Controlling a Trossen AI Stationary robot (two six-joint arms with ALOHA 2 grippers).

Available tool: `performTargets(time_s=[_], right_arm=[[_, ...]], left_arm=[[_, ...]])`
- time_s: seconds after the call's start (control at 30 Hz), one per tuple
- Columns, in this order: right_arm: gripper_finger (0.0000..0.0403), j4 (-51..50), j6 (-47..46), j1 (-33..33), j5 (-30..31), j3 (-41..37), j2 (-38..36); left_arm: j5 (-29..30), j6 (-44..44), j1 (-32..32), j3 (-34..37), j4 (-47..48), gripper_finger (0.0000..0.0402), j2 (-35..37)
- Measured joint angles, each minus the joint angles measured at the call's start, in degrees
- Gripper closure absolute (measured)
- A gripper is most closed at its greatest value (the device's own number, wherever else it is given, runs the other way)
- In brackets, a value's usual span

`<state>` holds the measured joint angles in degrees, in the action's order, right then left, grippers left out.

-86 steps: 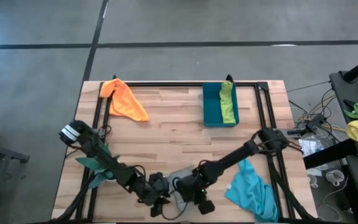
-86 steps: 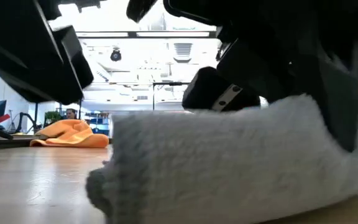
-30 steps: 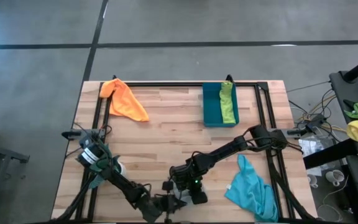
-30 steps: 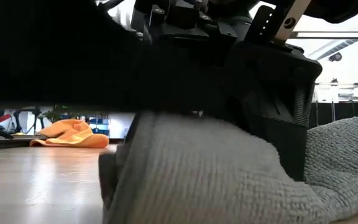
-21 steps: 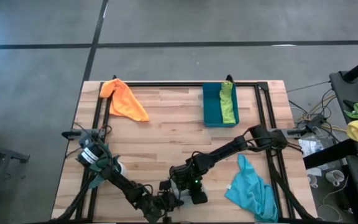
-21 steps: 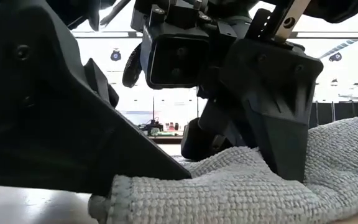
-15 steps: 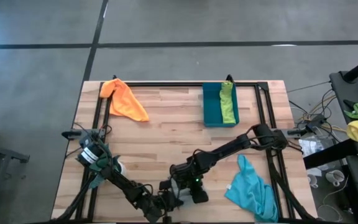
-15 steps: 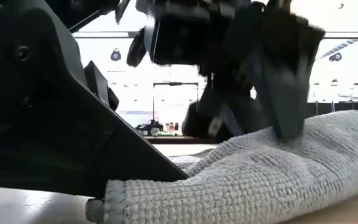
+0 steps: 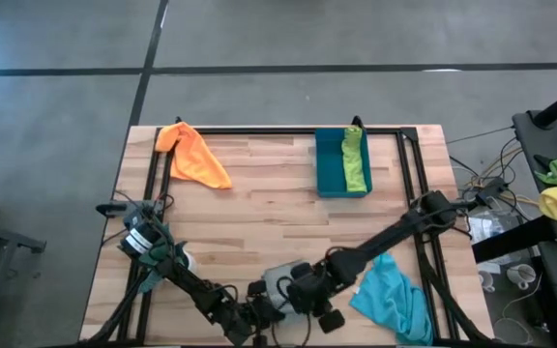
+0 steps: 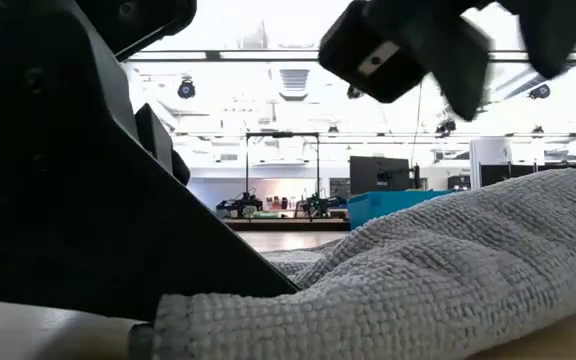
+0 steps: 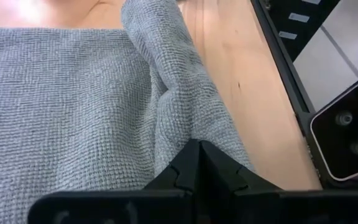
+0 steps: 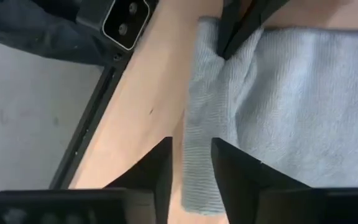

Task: Roll microfiber towels into tight, uniform cylinder then place into a basket
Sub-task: Roll the gray towel

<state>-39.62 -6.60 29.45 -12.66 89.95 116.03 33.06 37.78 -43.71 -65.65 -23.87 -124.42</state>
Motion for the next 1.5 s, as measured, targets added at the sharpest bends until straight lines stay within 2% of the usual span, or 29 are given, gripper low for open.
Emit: performTargets(time_s=[0.17, 0.27, 0.33, 0.5, 0.73, 1.07, 1.17, 1.33, 1.5], right_arm=[[0.0348, 1.6, -4.9, 1.8, 2.2, -1.6, -0.1], [0.0382, 5.9, -6.7, 2.0, 2.5, -2.7, -0.1], [0.0391, 9.1, -7.5, 2.0, 3.8, -3.4, -0.1], [0.0394, 16.4, -8.7, 2.0, 10.2, -4.8, -0.5], [0.0394, 22.0, -10.3, 3.1, 11.2, -10.9, -3.1], [0.0394, 27.8, -14.4, 4.0, 14.4, -22.6, -13.8], [0.0394, 27.6, -13.9, 4.6, 14.4, -24.0, -13.8], [0.0394, 34.6, -13.5, 4.7, 14.3, -26.2, -12.1], [0.0394, 36.7, -14.7, 4.8, 14.1, -28.1, -10.1]], left_arm=[[-0.5, -0.6, -0.1, 0.1, -1.1, 0.0402, 0.0], [-0.6, -0.8, -0.1, 0.1, -1.2, 0.0402, -0.1], [-0.6, -0.9, -0.2, 0.1, -1.2, 0.0402, -0.1], [-0.6, -1.1, -0.2, 0.1, -1.2, 0.0402, -0.1], [-0.5, -1.0, -0.2, 0.2, -1.3, 0.0402, -0.1], [-0.6, -0.7, -0.2, 0.1, -1.4, 0.0402, -0.2], [-0.8, -0.7, -0.2, 0.2, -1.4, 0.0402, -0.2], [-1.0, -0.7, -0.2, 0.2, -1.3, 0.0402, -0.2], [-1.2, -0.9, -0.2, 0.2, -1.3, 0.0402, -0.2]])
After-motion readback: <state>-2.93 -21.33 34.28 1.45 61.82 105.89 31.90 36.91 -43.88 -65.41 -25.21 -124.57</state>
